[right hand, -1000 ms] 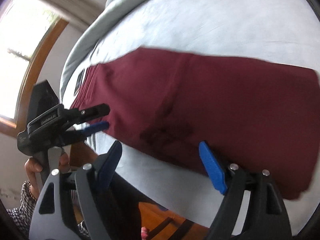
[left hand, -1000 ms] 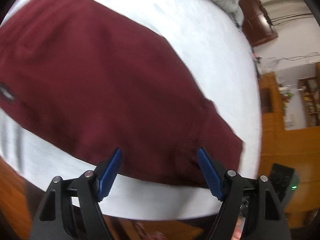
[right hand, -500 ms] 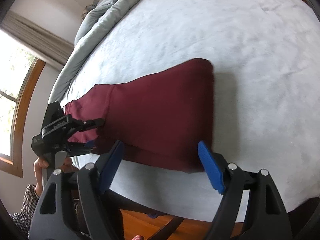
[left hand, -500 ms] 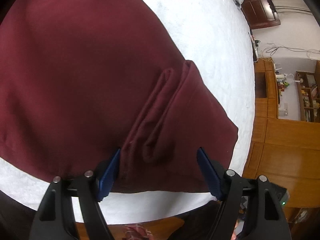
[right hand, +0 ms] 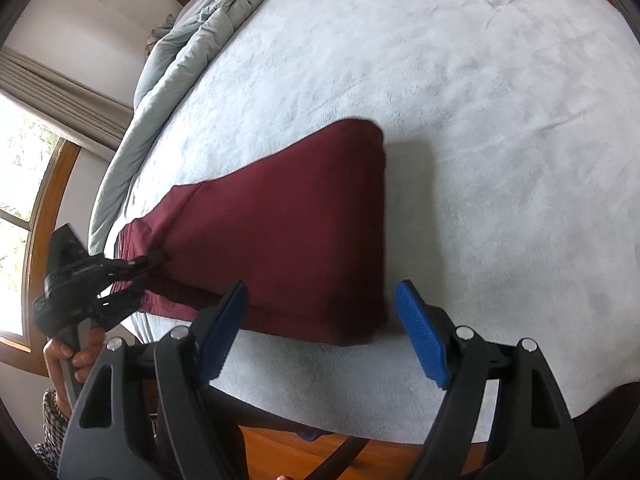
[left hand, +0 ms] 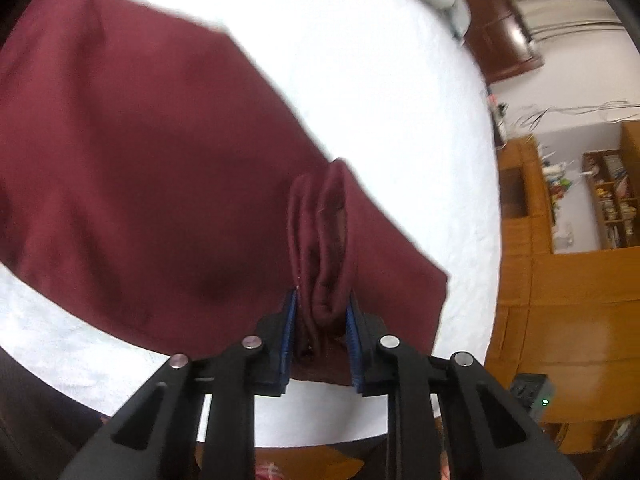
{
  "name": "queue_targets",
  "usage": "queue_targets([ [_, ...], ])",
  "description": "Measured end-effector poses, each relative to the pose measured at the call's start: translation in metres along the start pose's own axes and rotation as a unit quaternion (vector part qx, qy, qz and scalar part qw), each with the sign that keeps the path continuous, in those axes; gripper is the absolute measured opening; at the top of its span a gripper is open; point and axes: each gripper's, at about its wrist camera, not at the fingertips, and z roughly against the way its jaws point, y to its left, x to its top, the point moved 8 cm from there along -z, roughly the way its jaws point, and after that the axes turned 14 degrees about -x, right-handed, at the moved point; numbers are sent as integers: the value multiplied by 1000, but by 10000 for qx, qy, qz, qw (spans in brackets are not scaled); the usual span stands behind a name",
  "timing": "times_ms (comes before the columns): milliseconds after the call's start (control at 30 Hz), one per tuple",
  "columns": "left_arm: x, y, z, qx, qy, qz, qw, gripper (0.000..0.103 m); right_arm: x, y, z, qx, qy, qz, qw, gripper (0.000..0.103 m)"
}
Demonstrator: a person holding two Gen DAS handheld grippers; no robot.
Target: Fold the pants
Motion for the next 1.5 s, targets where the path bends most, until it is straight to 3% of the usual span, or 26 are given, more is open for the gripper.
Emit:
queue_targets([
  [67,5,-1,17,20,-182,-144,9997,22,2,-1,3,31,-29,-29,10000,77],
  [167,10,26,28,362,-166,-117,9991,23,3,-2,2,52,-11,-22,10000,77],
  [233,7,61,16,706,139,-11,9974,23,1,-3,-2,16,45,-13,10000,77],
  [300,2,80,2,781,229,61,9967,25,-1,-4,-6,1,123,-28,9999,77],
  [433,2,71,2,923,194,-257,9952,27,2,2,-12,99,258,-31,9996,77],
  [567,3,60,11,868,162,-275,9957,31,10,13,-23,213,457,149,9986,83],
  [733,12,24,24,1074,-427,-813,9900,29,12,18,-48,379,880,187,9952,85],
  [833,19,4,16,857,-513,-931,9906,29,0,25,-68,745,1328,174,9882,63],
  [867,18,0,12,745,-433,-936,9919,29,-2,25,-72,678,1382,163,9879,57],
  [1000,22,-7,-24,767,-186,-1066,9912,29,-1,27,-64,732,1253,234,9891,30],
  [1067,23,0,-46,1043,-19,-1115,9883,28,4,31,-46,841,1108,234,9900,26],
  [1133,17,6,-56,1098,76,-1065,9882,23,10,33,-21,923,894,292,9913,24],
  [1200,14,6,-58,1167,48,-1182,9861,23,7,33,-15,858,949,260,9914,24],
  [1333,11,13,-55,1315,1,-1385,9816,20,-12,20,-55,93,1258,402,9912,24],
  [1433,8,12,-48,1267,56,-1423,9817,20,-12,12,-65,345,1402,-3,9895,27],
  [1500,10,11,-43,1232,95,-1411,9823,20,-11,16,-58,222,1299,188,9911,40],
])
